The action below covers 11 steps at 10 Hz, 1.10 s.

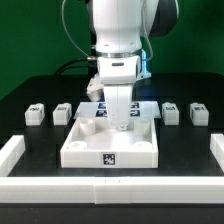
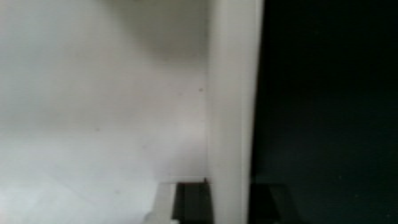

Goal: Assemble one leg

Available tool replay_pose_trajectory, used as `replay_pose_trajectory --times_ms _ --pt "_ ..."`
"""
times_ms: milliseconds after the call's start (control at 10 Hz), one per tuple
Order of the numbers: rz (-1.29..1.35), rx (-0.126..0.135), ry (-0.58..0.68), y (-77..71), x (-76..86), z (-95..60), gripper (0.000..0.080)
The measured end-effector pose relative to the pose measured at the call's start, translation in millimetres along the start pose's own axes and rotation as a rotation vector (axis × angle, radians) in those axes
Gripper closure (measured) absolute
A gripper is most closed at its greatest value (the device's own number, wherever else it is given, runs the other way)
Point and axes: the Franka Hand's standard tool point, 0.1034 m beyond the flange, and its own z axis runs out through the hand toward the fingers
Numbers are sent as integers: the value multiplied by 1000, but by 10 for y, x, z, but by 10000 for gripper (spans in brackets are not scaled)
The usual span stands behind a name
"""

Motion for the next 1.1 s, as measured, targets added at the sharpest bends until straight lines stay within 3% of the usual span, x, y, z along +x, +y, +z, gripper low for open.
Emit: replay_pose_trajectory --times_ms 600,900,1100 --pt "-3 -3 1 23 19 -4 740" --pt "-51 -37 41 350 498 2 739" --pt "-55 -51 68 458 834 1 739"
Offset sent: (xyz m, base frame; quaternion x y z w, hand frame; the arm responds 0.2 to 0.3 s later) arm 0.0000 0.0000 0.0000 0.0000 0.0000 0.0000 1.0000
